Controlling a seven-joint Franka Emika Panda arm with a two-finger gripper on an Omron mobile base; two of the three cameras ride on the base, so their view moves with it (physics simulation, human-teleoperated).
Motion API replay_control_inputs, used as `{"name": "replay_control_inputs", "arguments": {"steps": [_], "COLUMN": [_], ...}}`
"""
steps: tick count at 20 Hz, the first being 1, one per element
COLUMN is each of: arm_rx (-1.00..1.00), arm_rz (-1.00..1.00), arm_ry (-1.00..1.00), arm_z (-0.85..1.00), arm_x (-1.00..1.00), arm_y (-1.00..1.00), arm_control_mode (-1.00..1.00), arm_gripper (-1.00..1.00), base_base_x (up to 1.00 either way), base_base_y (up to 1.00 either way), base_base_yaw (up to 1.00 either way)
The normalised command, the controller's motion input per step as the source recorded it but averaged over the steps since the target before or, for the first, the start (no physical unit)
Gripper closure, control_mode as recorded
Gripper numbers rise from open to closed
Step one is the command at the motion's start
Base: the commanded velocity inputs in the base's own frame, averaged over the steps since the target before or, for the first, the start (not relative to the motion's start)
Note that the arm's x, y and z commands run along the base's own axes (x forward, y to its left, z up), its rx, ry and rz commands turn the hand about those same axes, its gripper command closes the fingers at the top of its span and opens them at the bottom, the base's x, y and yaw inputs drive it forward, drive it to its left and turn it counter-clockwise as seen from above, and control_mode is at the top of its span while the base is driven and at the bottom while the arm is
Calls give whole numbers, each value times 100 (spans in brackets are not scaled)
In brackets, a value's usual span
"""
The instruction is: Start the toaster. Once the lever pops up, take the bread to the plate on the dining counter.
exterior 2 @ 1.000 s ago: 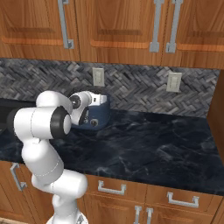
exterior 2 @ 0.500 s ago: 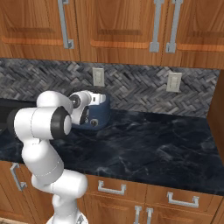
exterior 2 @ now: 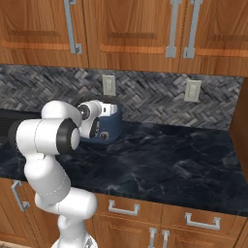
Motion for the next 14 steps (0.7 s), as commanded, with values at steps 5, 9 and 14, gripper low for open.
{"name": "replay_control_inputs", "arguments": {"steps": [5, 9, 14], "arm_rx": [0, 0, 0], "arm_rz": [0, 0, 0], "arm_ry": [0, 0, 0], "arm_z": [0, 0, 0], "arm_x": [0, 0, 0], "arm_y": [0, 0, 0], "arm_control_mode": [-100, -100, -100], "arm_gripper": [-100, -100, -100], "base_base_x": [0, 0, 0], "base_base_y": [0, 0, 0], "base_base_yaw": [0, 0, 0]}}
